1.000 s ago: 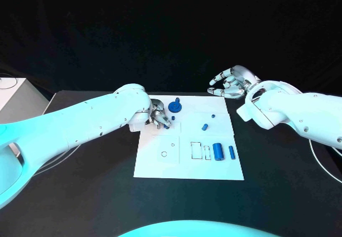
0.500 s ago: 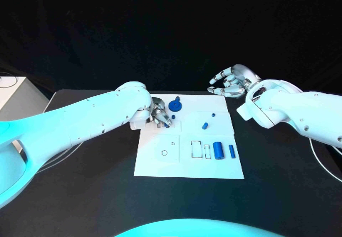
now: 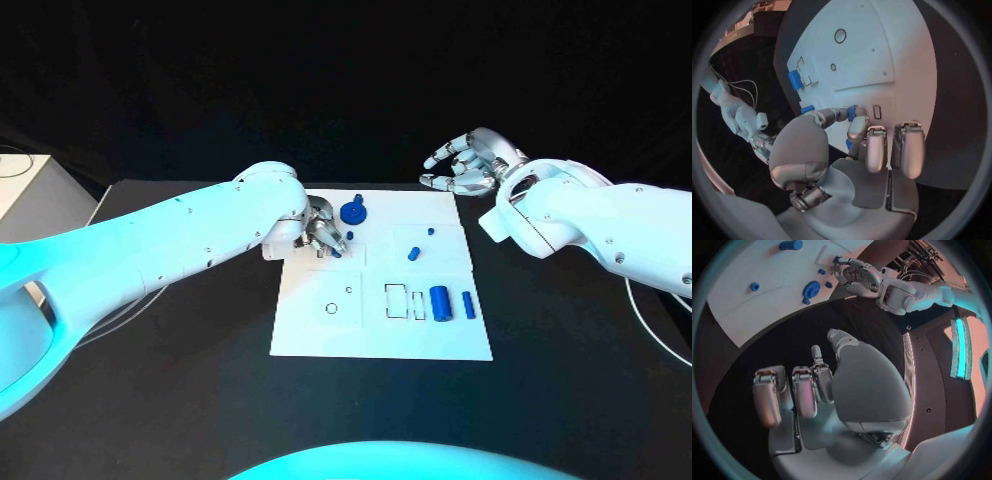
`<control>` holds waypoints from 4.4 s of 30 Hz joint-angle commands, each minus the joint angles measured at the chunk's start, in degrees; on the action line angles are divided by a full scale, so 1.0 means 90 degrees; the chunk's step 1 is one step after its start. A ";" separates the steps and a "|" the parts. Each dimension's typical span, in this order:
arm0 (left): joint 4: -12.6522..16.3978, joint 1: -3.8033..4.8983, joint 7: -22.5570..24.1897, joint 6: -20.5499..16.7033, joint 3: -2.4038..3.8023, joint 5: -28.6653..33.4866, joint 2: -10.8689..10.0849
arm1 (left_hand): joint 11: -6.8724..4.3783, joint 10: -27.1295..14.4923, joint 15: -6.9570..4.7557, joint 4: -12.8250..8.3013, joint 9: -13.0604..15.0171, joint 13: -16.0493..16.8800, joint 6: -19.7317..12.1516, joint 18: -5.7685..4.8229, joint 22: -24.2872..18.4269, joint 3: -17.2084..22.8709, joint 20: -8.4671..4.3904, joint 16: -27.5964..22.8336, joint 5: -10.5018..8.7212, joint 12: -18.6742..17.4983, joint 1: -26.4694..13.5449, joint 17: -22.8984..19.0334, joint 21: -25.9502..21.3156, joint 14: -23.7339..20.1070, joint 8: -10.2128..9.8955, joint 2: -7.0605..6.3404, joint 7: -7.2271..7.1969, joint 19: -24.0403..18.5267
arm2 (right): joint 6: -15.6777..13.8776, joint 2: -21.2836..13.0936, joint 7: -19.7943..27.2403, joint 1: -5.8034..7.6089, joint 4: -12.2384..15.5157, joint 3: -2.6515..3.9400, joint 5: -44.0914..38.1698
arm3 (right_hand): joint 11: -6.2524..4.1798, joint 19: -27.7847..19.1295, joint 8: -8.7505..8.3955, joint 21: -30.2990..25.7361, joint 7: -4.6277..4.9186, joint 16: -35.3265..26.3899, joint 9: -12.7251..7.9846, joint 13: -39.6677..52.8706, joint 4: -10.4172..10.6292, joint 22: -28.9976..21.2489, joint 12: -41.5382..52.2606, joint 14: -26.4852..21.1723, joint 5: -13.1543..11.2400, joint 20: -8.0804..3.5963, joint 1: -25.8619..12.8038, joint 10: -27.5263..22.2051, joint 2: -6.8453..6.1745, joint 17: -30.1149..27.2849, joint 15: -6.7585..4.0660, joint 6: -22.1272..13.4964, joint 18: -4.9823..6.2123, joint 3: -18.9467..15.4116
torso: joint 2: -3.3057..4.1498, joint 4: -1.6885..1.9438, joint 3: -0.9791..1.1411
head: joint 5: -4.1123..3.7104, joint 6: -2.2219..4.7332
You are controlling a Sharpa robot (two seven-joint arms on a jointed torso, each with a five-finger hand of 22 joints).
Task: Assemble the parts on the task board
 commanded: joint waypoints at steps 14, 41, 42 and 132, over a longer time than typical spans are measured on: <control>-0.0015 -0.0054 -0.0045 0.0273 -0.0034 0.0011 0.0036 | -0.0020 0.0011 -0.0053 -0.1040 0.0023 0.0003 0.0279 -0.0062 0.0905 0.0978 -0.0062 0.0021 0.0029 -0.0026 0.0041 0.1677 0.0018 0.0673 0.0016 0.0079 -0.0268 0.0201 | 0.0068 0.0016 0.0030 -0.0005 -0.0009 0.0003 -0.0069 | 0.0015 0.0630 0.0042 -0.0018 -0.0013 -0.0024 0.0008 0.0754 0.0003 0.1620 0.0001 0.0601 0.0002 -0.0043 -0.0069 -0.0040 0.0015 0.1389 -0.0016 -0.0036 -0.0070 0.0031 | 0.0003 0.0013 0.0001 | -0.0013 -0.0011; -0.0370 -0.0055 -0.0102 0.0650 -0.0057 0.0112 0.0303 | -0.0015 0.0038 -0.0044 -0.0871 0.0063 -0.0013 0.0317 -0.0057 0.0884 0.0611 -0.0049 0.0021 -0.0099 -0.0034 -0.0120 0.1677 0.0000 0.0673 -0.0065 0.0159 -0.0280 0.0184 | 0.0059 -0.0010 0.0040 -0.0007 0.0042 0.0003 -0.0069 | 0.0015 0.0629 0.0050 -0.0022 -0.0014 -0.0028 0.0011 0.0749 -0.0002 0.1617 -0.0003 0.0599 -0.0002 -0.0044 -0.0086 -0.0045 0.0009 0.1381 -0.0017 -0.0046 -0.0069 0.0047 | -0.0007 0.0013 -0.0008 | -0.0038 -0.0056; -0.0375 -0.0055 -0.0102 0.0643 -0.0058 0.0111 0.0309 | -0.0016 0.0036 -0.0045 -0.0867 0.0064 -0.0018 0.0318 -0.0059 0.0893 0.0602 -0.0049 0.0021 -0.0101 -0.0037 -0.0122 0.1677 0.0004 0.0673 -0.0067 0.0160 -0.0281 0.0189 | 0.0059 -0.0011 0.0039 -0.0007 0.0043 0.0003 -0.0069 | 0.0015 0.0629 0.0050 -0.0022 -0.0014 -0.0028 0.0011 0.0749 -0.0002 0.1617 -0.0003 0.0599 -0.0002 -0.0044 -0.0086 -0.0045 0.0009 0.1381 -0.0017 -0.0046 -0.0069 0.0047 | -0.0006 0.0014 -0.0009 | -0.0037 -0.0057; -0.0156 -0.0062 -0.0068 0.0358 -0.0054 -0.0230 0.0081 | -0.0039 0.0023 -0.0067 0.0590 0.0221 0.0024 0.0704 -0.0060 0.0916 -0.2167 -0.0064 0.0021 -0.1627 -0.0005 -0.0284 0.1677 -0.0033 0.0673 -0.0605 -0.0152 -0.0329 0.0206 | 0.0038 -0.0049 0.0097 -0.0019 0.0058 0.0003 -0.0066 | 0.0014 0.0593 0.0060 -0.0103 -0.0014 -0.0059 0.0016 0.0713 -0.0013 0.1565 -0.0034 0.0582 0.0018 -0.0045 -0.0089 -0.0083 -0.0008 0.1315 -0.0018 -0.0060 -0.0049 0.0074 | -0.0007 0.0006 -0.0016 | -0.0063 -0.0095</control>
